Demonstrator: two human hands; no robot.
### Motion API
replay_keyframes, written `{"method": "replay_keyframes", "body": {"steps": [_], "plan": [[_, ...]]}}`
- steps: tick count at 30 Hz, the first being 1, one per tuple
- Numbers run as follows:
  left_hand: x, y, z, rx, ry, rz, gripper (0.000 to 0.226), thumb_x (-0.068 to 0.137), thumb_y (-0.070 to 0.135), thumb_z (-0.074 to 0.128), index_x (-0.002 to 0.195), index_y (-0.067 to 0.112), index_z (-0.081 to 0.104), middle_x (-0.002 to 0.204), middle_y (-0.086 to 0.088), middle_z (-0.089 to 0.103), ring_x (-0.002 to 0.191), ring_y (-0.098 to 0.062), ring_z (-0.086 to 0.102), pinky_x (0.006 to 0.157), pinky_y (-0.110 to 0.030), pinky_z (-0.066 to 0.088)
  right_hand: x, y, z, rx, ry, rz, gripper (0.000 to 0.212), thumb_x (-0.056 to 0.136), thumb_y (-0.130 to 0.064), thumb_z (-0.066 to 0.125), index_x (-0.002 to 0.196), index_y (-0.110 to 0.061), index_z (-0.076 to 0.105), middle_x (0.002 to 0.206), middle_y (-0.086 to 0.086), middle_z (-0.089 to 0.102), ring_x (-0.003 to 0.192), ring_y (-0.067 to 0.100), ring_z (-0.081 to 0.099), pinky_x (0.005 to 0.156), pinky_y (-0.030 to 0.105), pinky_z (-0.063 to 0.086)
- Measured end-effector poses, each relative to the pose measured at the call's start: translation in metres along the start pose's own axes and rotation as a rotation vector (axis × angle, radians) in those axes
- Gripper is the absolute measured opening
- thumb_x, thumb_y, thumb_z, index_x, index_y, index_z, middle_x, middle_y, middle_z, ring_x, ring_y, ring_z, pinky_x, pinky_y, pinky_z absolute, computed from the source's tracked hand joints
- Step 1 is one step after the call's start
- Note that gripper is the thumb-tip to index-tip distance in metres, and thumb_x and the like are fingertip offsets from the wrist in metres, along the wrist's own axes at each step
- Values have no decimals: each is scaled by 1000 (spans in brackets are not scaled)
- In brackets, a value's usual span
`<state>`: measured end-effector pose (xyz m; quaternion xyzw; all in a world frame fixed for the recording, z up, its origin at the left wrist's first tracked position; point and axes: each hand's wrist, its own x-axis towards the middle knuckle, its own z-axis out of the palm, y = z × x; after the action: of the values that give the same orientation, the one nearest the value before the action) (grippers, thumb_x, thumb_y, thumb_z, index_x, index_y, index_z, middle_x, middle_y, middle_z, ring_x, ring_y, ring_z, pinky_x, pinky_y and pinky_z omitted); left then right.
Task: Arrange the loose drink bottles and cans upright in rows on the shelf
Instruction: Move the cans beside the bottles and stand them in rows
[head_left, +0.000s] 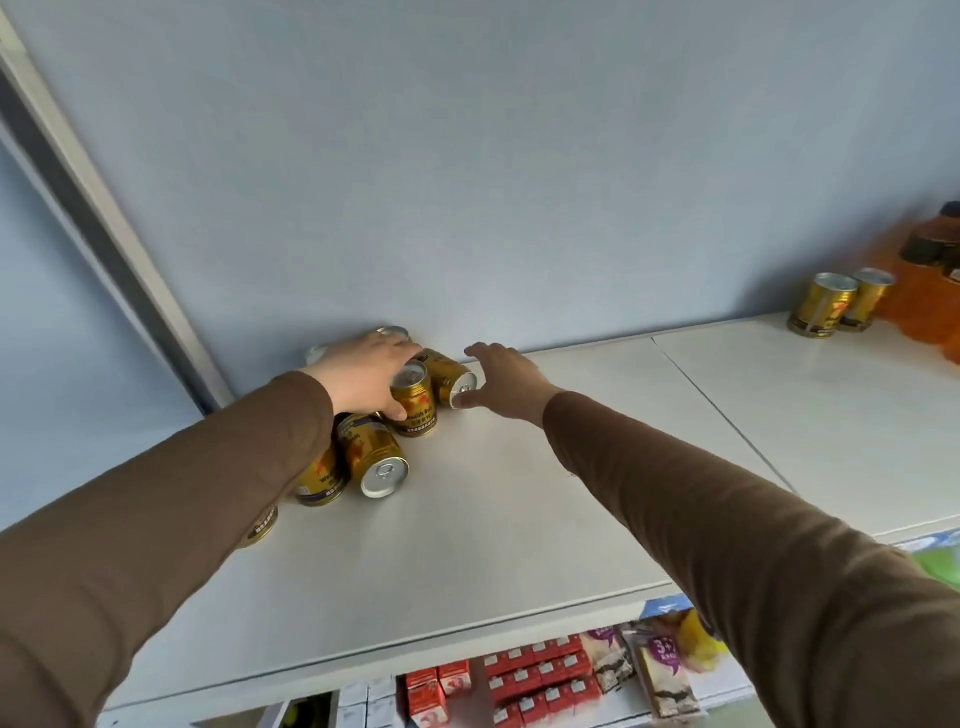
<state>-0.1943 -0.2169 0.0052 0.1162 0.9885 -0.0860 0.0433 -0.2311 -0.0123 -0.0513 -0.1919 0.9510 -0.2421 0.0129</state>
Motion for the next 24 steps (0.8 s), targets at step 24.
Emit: {"method": "replay_keyframes", "body": {"steps": [24], "plan": [[40,-15,14,48,-56,120,89,71,47,84,146,28,38,140,-1,53,124,-25,53,89,-39,51,59,10,29,320,-166,47,69,78,-23,81,136,-16,45,123,10,59,108,26,58,92,41,54]]}}
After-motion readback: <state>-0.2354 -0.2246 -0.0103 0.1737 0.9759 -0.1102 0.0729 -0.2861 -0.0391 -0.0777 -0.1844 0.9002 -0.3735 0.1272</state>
